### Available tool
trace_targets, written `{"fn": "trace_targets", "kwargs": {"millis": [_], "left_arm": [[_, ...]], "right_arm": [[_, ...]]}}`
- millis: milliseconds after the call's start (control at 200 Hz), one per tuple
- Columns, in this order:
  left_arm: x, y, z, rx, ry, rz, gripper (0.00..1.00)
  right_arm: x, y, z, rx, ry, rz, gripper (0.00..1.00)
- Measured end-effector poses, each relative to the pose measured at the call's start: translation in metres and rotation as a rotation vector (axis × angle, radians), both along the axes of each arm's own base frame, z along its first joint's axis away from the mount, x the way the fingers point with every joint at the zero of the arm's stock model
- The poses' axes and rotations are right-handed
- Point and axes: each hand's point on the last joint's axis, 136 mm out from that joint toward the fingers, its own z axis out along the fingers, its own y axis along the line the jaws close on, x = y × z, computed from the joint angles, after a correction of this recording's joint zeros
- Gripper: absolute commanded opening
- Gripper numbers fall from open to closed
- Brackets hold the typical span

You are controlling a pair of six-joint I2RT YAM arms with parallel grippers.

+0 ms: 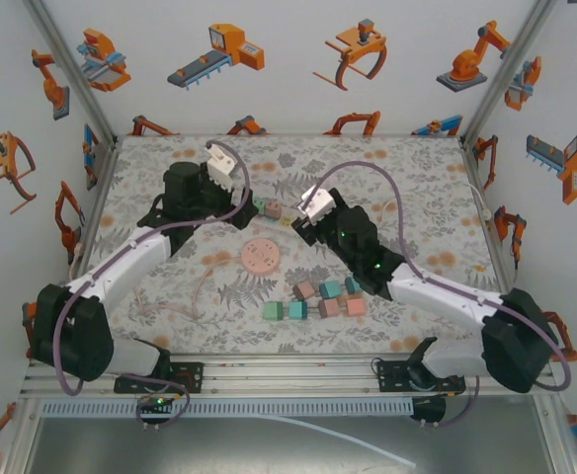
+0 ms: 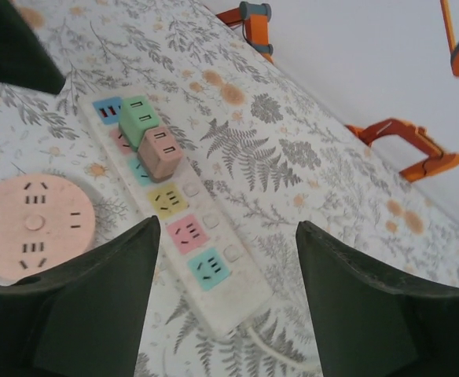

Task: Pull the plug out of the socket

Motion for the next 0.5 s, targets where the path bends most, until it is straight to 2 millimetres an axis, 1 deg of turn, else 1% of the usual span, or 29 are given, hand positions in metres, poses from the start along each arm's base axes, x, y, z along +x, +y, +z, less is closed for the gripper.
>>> {"fn": "trace_targets", "kwargs": {"millis": [100,180,275,320,396,456,496], "left_arm": [[0.022,0.021,-0.006,-0.030,0.081,0.155,0.88],[0.037,0.038,-0.009,-0.054,0.141,0.270,0.89],[0.049,0.054,-0.012,-0.068,0.191,0.366,0.89],[0.051,0.060,-0.016,-0.079,0.216,0.405,0.89],[0.053,0.069,-0.026,-0.093,0.266,0.460,0.88],[0.054,0.073,-0.039,-0.097,0.318,0.492,0.87],[0.056,0.075,-0.048,-0.099,0.352,0.511,0.87]], "right_arm": [[0.018,0.016,-0.002,-0.057,-0.009,0.049,0.71],[0.034,0.031,0.006,-0.086,0.010,0.093,0.71],[0.054,0.051,0.017,-0.106,0.041,0.130,0.72],[0.061,0.059,0.019,-0.115,0.060,0.143,0.72],[0.073,0.073,0.013,-0.143,0.109,0.167,0.72],[0.081,0.081,0.001,-0.174,0.161,0.179,0.72],[0.086,0.086,-0.011,-0.194,0.207,0.189,0.71]]}}
